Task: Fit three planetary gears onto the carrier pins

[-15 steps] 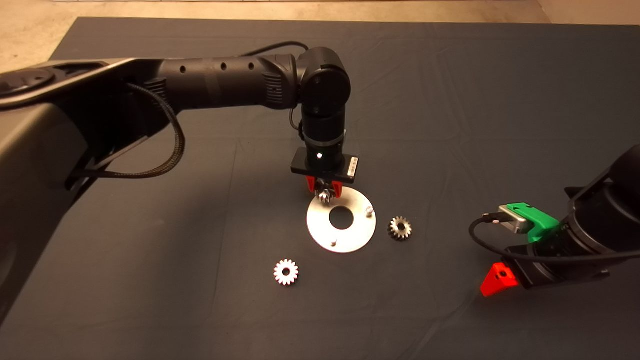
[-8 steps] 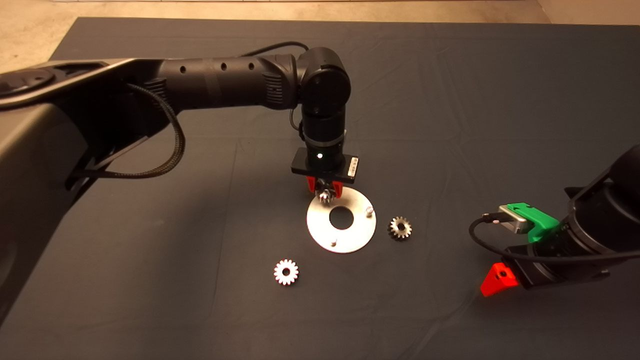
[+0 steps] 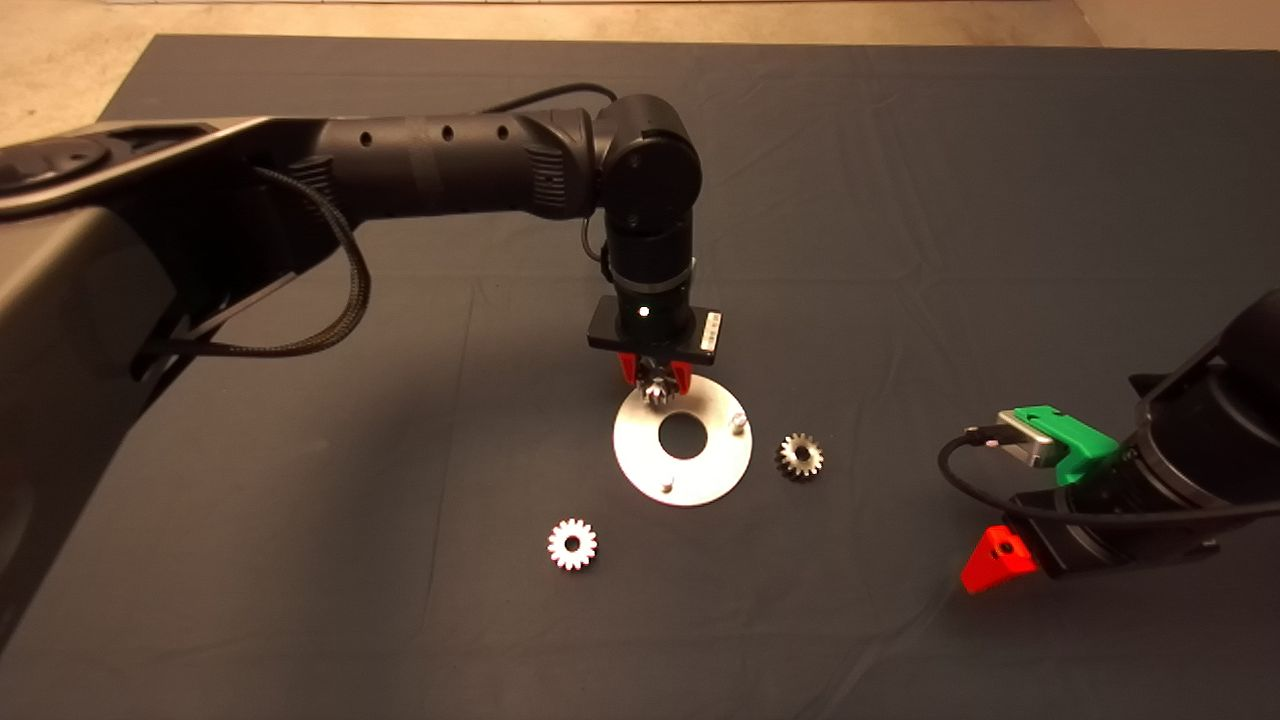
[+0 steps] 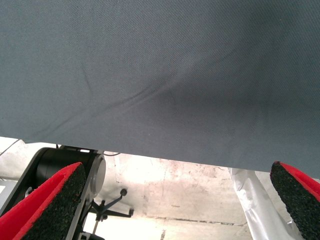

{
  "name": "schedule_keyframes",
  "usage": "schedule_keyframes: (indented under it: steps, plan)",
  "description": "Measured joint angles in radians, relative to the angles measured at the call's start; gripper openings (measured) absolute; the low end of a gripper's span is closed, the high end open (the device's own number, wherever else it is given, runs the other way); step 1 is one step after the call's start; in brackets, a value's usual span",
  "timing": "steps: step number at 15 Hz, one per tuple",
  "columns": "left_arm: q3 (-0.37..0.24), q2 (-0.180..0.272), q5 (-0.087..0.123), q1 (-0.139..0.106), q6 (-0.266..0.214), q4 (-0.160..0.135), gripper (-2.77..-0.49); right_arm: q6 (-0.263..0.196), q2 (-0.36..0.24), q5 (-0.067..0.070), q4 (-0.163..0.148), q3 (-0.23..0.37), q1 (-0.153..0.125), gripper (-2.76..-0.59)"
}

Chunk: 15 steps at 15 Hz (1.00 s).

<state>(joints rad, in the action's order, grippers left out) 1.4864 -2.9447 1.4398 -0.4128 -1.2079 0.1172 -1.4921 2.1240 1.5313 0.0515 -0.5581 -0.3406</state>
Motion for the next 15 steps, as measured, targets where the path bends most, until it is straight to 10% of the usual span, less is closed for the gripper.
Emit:
schedule_keyframes:
  steps: [15]
  plan:
    - [-0.003,0.000,0.034,0.000,0.012,0.001,-2.37,0.000,0.000,0.000,0.000,0.000,0.000,-0.60]
